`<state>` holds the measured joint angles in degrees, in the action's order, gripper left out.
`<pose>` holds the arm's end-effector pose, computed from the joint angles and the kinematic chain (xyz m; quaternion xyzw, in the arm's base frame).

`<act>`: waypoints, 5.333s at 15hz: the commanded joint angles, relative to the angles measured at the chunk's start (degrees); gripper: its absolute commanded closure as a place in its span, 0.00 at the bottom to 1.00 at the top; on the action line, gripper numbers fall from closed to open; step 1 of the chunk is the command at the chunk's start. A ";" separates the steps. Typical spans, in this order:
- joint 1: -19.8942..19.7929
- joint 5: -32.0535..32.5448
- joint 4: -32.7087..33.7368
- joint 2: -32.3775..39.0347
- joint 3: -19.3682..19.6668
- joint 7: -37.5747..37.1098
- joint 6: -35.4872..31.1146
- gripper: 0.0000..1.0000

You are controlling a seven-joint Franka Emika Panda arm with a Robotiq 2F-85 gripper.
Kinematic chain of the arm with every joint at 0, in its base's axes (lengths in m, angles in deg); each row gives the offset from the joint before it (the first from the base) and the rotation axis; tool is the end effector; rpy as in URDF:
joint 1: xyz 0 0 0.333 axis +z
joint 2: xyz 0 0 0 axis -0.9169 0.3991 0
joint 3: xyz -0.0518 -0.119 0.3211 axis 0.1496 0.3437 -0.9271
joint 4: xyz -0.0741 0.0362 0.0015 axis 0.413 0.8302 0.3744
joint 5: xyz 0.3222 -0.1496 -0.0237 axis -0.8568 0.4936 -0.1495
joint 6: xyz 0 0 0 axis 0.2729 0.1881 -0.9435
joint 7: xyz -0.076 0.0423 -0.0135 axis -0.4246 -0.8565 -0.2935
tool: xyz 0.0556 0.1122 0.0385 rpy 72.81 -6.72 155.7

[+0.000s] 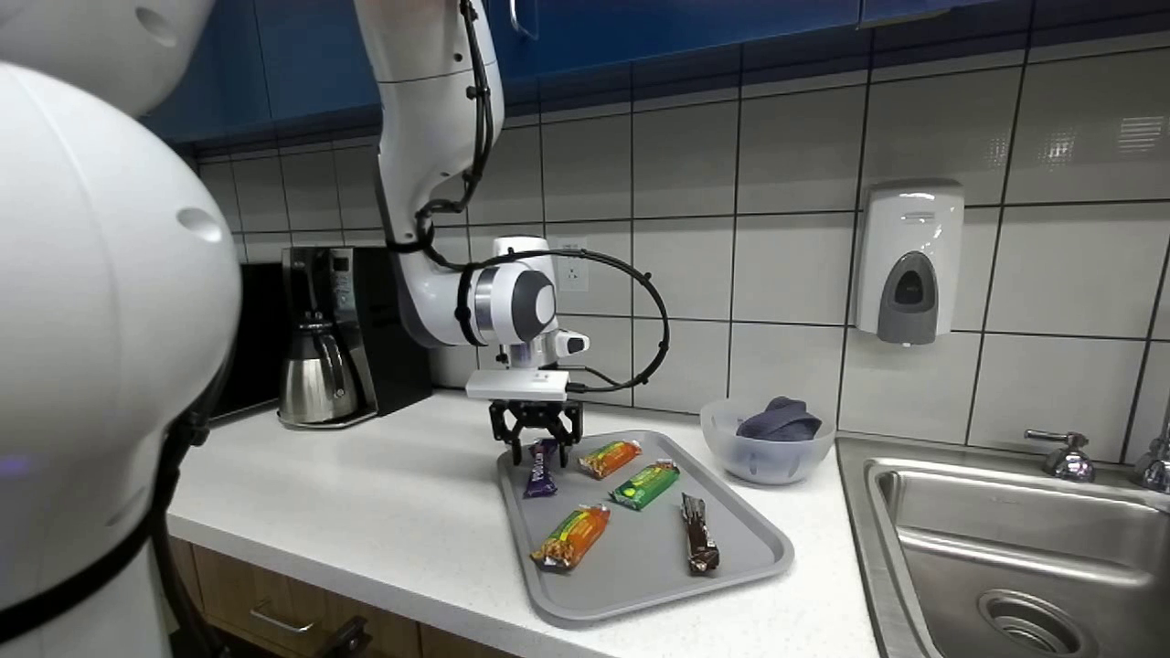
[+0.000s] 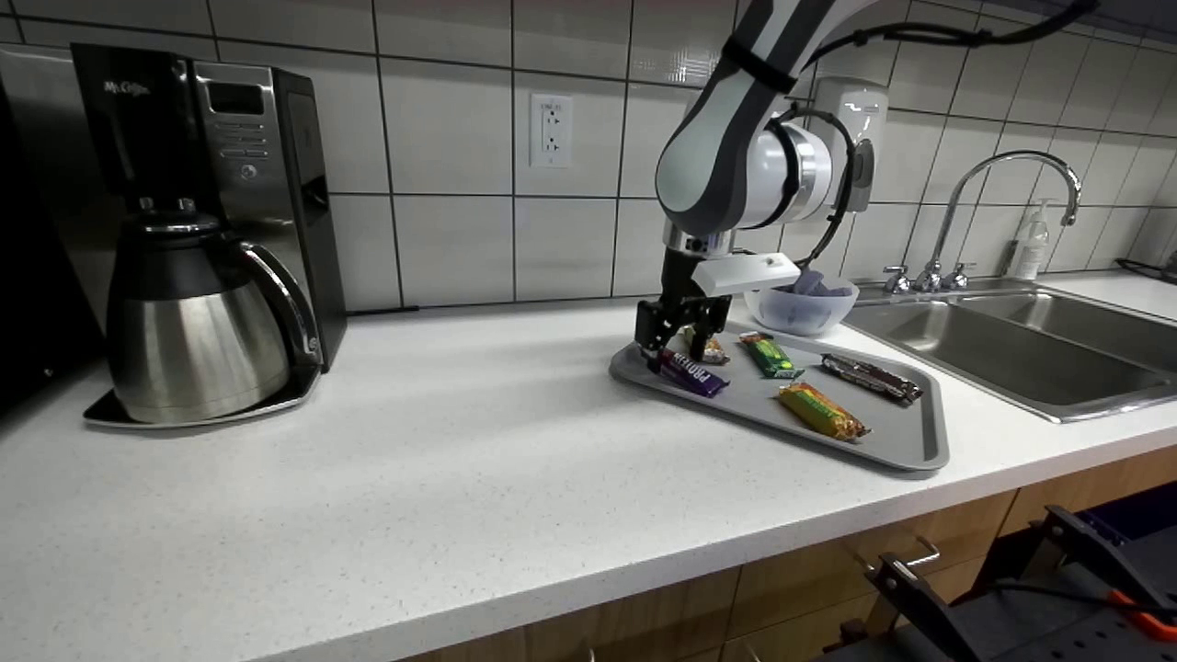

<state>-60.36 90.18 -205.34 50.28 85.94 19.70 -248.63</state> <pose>0.5577 0.0761 0.2020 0.9899 0.1329 0.0487 0.0101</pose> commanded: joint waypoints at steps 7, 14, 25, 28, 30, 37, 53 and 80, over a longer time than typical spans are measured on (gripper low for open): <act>0.43 1.20 1.11 0.18 0.66 -1.05 0.36 0.97; 0.64 1.20 0.14 -1.58 0.95 -1.57 0.08 0.96; 3.73 1.92 -1.64 -6.64 1.28 -4.96 0.36 0.96; 5.14 2.02 -1.92 -7.55 1.05 -6.43 0.44 0.96; 6.26 2.18 -1.91 -8.01 0.98 -7.50 0.65 0.96; 9.97 3.76 -1.65 -9.07 0.81 -11.85 1.10 0.96; 18.20 7.44 1.06 -7.64 -0.11 -19.71 2.37 0.96; 22.48 6.18 6.87 1.16 -2.35 -19.74 4.48 0.96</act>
<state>-38.09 95.77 -200.50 50.64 83.94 1.23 -246.58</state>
